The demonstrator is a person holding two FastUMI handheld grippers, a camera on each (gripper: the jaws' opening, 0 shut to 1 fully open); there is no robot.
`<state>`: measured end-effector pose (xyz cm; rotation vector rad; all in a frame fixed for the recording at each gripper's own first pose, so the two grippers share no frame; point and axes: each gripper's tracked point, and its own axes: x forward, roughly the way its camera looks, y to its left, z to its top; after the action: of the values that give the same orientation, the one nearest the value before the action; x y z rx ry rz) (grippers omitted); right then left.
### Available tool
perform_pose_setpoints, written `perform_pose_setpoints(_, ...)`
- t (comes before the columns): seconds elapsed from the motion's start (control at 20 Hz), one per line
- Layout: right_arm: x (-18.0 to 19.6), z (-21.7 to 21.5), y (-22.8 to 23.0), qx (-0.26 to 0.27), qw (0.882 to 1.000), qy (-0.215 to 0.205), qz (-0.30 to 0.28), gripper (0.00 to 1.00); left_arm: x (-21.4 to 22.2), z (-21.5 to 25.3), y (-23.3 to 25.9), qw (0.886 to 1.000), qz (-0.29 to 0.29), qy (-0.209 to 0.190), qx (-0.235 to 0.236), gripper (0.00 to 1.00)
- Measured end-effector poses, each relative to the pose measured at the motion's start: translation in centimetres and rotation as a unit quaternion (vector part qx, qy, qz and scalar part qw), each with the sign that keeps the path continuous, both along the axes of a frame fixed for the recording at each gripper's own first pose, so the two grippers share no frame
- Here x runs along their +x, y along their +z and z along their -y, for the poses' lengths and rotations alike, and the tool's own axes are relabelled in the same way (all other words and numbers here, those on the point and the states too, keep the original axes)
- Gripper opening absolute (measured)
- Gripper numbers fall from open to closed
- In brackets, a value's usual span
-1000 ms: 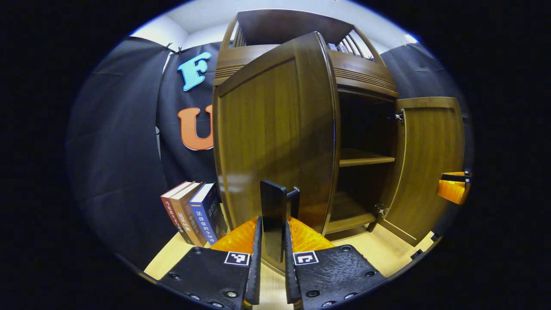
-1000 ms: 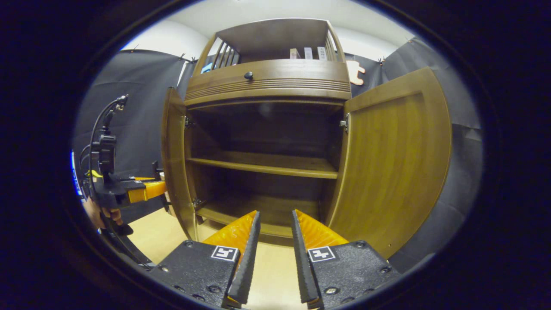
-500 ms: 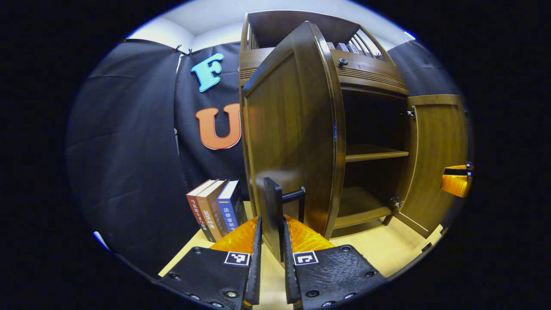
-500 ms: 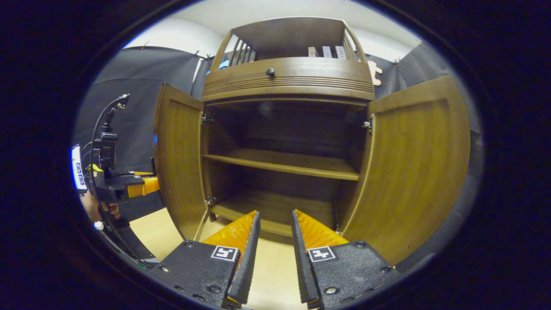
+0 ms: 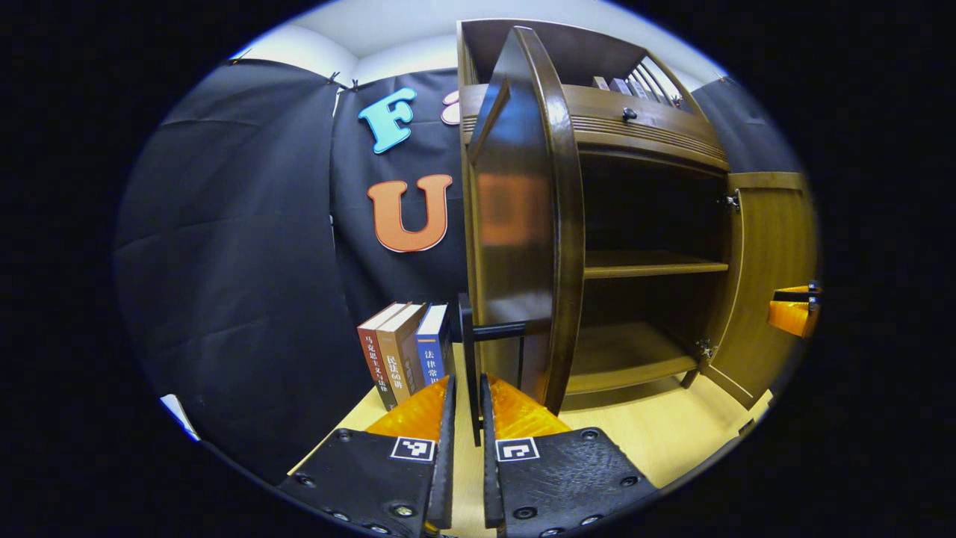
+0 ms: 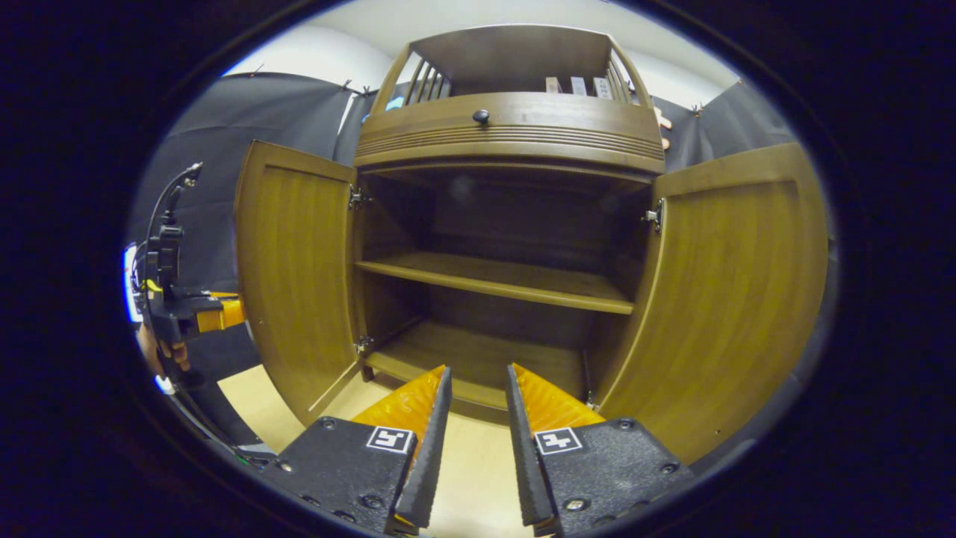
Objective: Open the right door of the double-door shoe cabinet with the right hand, and open the left door with the left hand.
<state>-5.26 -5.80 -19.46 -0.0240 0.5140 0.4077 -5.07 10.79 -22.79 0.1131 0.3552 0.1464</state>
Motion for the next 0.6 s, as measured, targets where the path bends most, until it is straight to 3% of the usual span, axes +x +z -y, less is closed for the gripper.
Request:
perform_pose_setpoints(0.2,0.0,0.1,0.0,-0.003,1.000,0.001,-0.002,0.51,-0.5,-1.1,0.2,1.000,0.003,0.010,-0.005,0.16)
perform_pose_setpoints(0.3,0.0,0.3,0.0,-0.008,1.000,0.002,-0.002,0.48,-0.8,-2.3,0.3,1.000,0.003,0.015,-0.013,0.16)
perform_pose_setpoints(0.45,0.1,0.3,0.0,-0.011,1.000,0.006,-0.001,0.60,-1.2,-3.0,0.4,1.000,0.002,0.020,-0.019,0.16)
perform_pose_setpoints(0.5,0.1,0.4,0.0,-0.013,1.000,0.005,0.000,0.54,-1.3,-3.2,0.5,1.000,0.001,0.021,-0.017,0.16)
perform_pose_setpoints(0.55,0.3,0.5,0.1,-0.014,1.000,0.003,0.001,0.63,-1.6,-3.7,0.6,1.000,0.001,0.023,-0.012,0.16)
perform_pose_setpoints(0.6,0.2,0.6,0.1,-0.014,1.000,0.000,0.001,0.65,-1.8,-4.2,0.7,1.000,0.001,0.028,-0.007,0.16)
